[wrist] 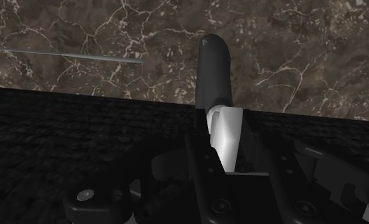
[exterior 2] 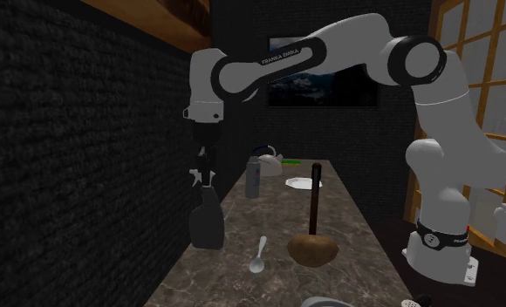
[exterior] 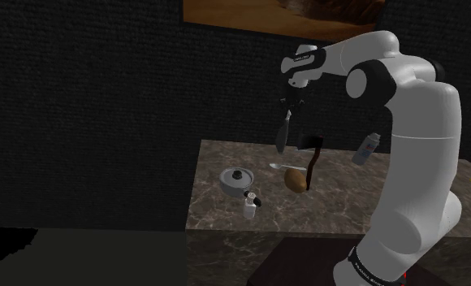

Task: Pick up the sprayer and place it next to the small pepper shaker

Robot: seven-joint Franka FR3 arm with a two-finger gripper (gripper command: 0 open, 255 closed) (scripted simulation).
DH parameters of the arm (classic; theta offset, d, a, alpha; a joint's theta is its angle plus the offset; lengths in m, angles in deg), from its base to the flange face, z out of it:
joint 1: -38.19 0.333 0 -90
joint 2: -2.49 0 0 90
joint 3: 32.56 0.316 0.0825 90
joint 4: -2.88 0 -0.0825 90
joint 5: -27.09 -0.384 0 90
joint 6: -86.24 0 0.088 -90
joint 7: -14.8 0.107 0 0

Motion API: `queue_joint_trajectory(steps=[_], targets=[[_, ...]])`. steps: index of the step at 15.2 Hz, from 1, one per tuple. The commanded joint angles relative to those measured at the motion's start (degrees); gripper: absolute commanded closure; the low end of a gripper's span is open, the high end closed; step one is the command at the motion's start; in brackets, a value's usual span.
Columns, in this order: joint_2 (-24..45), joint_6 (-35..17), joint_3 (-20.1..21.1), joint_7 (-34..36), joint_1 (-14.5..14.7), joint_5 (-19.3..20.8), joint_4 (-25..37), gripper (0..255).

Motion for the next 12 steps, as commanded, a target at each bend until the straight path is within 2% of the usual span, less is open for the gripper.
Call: queue_joint_trajectory(steps=[1,12], targets=[[-0.28,1.5,-0.08,0.08,-0.05,0.13,1.24,255],[-0.63,9.8,-0.33,0.37,-0.58,0.4,9.25,255]])
